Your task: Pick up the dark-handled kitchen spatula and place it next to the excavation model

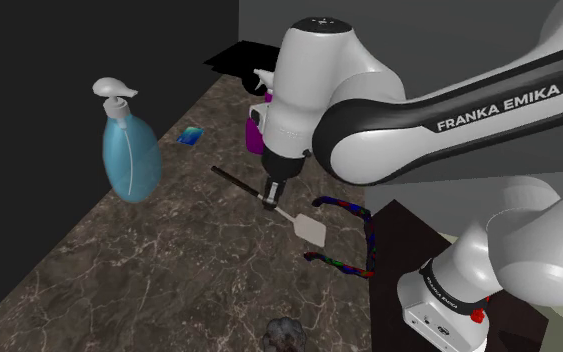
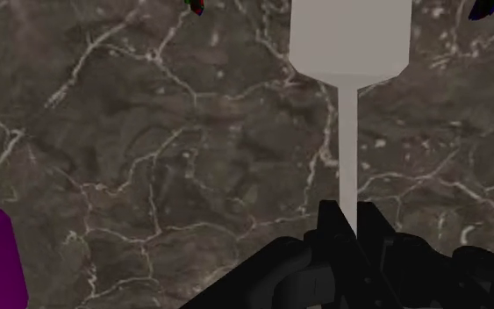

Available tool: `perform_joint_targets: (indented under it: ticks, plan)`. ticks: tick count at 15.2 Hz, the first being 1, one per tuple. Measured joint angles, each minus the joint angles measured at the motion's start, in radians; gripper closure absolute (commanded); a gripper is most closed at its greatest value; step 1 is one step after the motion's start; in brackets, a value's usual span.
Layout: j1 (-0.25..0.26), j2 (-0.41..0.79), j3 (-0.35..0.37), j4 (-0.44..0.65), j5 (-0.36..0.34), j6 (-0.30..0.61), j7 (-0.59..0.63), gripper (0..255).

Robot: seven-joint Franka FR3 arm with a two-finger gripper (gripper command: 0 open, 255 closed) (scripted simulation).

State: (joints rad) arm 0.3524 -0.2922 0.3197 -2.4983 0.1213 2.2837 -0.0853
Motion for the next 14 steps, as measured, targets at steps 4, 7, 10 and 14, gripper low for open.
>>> perform_joint_targets:
  ticks: [4, 7, 10, 14]
  plan:
    - [0.001, -0.026, -0.005, 0.035, 0.002, -0.06, -0.002, 255]
    - [0.0, -0.045, -0.013, 0.059, 0.003, -0.104, -0.009, 255]
    - [0.002, -0.065, -0.017, 0.083, 0.006, -0.148, -0.008, 255]
    - [0.001, -0.08, -0.023, 0.123, 0.004, -0.201, -0.01, 255]
